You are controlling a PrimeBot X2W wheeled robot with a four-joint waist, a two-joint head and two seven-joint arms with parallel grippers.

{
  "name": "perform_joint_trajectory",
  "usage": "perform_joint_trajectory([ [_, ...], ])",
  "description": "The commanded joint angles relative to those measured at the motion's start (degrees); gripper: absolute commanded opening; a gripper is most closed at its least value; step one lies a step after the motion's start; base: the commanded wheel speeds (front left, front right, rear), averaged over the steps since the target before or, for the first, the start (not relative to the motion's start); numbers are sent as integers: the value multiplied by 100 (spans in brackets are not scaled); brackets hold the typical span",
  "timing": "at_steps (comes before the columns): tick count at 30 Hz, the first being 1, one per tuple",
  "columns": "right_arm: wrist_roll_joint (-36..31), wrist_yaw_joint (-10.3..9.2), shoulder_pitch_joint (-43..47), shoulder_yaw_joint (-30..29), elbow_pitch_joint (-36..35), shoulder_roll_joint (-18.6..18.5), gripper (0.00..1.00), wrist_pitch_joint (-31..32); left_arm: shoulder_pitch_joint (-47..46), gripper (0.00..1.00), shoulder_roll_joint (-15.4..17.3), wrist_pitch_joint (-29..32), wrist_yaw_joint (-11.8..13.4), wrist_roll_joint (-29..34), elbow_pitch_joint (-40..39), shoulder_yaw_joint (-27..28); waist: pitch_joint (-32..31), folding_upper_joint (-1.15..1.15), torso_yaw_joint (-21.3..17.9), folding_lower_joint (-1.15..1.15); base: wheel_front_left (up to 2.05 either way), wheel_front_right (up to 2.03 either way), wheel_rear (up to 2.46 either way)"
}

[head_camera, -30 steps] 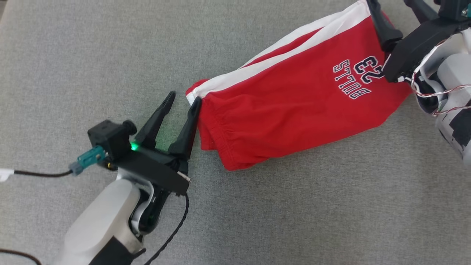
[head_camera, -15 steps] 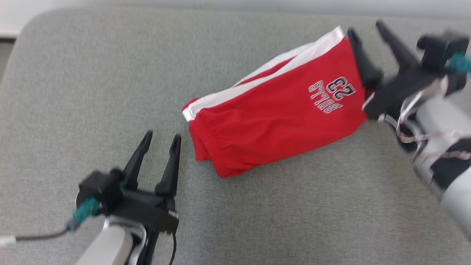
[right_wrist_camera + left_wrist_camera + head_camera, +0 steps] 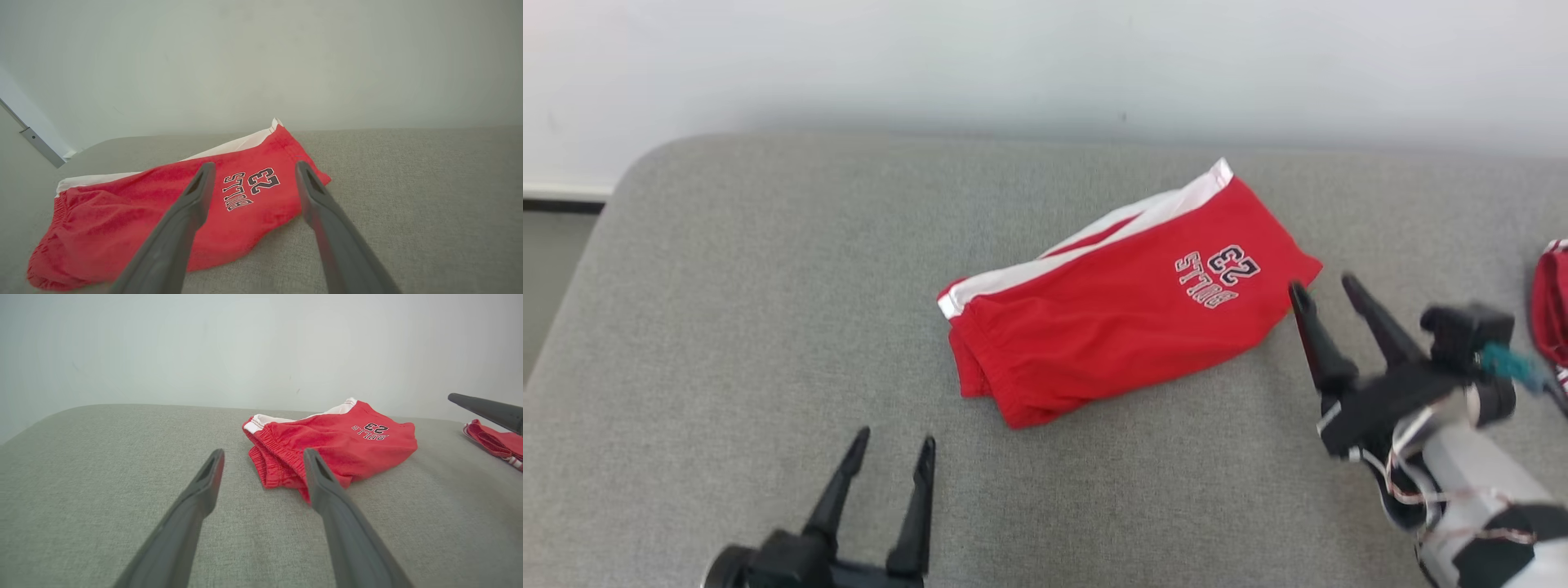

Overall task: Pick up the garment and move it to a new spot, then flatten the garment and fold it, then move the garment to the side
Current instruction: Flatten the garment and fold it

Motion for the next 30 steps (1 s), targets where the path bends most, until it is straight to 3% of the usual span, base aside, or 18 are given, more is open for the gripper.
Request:
perform_joint_trajectory([
  [1, -25, -7, 206, -62, -49, 19, 100, -21, 189, 100, -30, -21, 6, 114, -56, 23, -264, 1, 17, 2, 0, 0, 0],
  [12, 190, -7, 979, -705, 63, 41, 100, -21, 786, 100, -398, -22, -146, 746, -300, 196, -386, 1, 119, 2, 0, 0, 0],
  [19, 632, -7, 208, -657, 978, 164, 100, 175, 621, 100, -582, -22, -364, 971, -341, 212, -23, 1, 333, 2, 0, 0, 0],
  [30, 703, -6, -1265, -556, 2690, 210, 100, 535, 297, 100, -843, -22, -677, 1145, -216, 98, 625, 1, 844, 2, 0, 0, 0],
])
